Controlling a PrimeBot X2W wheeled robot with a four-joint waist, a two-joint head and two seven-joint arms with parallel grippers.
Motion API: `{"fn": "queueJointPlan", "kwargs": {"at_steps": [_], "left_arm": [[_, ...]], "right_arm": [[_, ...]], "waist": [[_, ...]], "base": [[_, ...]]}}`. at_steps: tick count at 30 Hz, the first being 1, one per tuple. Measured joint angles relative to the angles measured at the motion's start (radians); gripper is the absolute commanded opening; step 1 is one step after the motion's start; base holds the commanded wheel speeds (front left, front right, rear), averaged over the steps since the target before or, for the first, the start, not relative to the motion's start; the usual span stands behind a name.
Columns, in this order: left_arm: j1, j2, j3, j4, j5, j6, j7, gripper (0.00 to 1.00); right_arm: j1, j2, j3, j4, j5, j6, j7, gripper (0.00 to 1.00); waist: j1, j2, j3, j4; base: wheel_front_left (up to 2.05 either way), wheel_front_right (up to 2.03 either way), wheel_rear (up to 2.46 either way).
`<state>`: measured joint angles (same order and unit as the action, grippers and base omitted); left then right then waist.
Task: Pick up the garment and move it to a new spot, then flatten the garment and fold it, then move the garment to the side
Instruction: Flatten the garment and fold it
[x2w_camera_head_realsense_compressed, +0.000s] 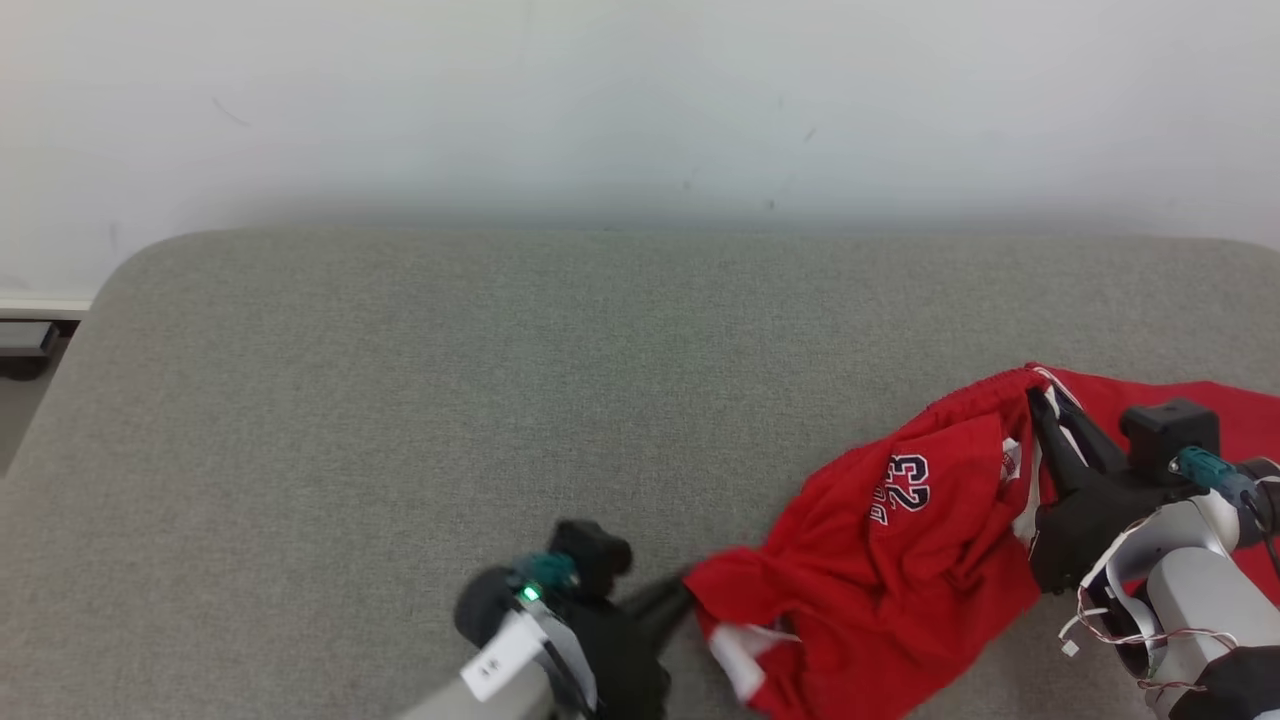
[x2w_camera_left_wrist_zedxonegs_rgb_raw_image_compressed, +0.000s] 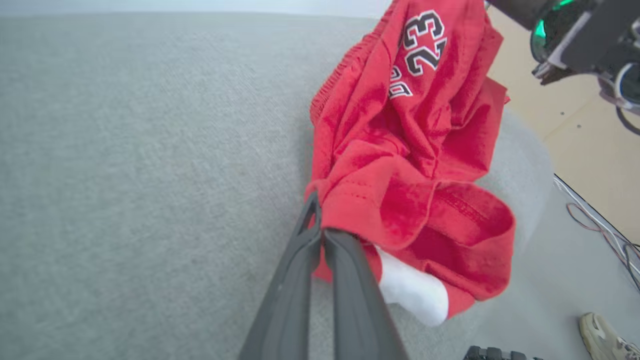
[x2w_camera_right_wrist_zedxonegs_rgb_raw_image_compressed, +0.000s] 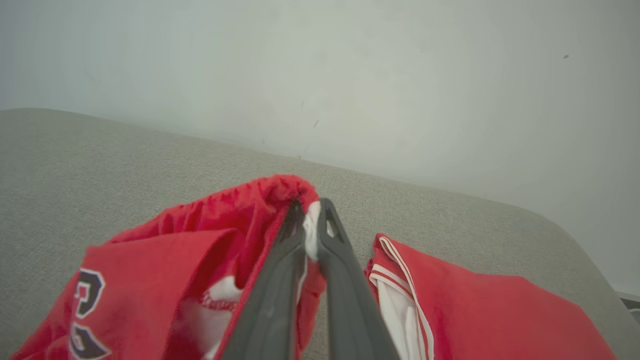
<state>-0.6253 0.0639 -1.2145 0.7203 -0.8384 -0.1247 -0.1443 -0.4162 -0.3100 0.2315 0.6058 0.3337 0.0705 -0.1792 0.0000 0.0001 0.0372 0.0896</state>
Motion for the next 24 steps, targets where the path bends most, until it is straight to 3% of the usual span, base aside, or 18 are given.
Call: {"fn": "queueJointPlan", "kwargs": {"at_steps": [9,15,24], "left_arm": [[-0.1,0.162,0.101,0.035,0.004,0.013,-0.072,0.0],[-0.095,0.197,0.123,0.031,0.007,0.045,-0.086,0.0],[0.024,0.185,0.097,0.089,-0.009,0.028,-0.086,0.0]], "right_arm": [[0.021,0.024,-0.023,0.012,0.036,0.0,-0.025,0.0],[0.046,0.047,-0.027,0.018,0.06,0.0,-0.034,0.0],[0.09,0.07,-0.007,0.037,0.068,0.009,-0.032,0.0]], "waist": [[-0.0001,-0.0001,-0.042,0.026],[-0.0001,0.0,-0.053,0.037],[-0.0001,-0.0001,-0.026,0.039]], "base": [[0.0,0.0,0.0],[0.0,0.0,0.0],[0.0,0.0,0.0]]}}
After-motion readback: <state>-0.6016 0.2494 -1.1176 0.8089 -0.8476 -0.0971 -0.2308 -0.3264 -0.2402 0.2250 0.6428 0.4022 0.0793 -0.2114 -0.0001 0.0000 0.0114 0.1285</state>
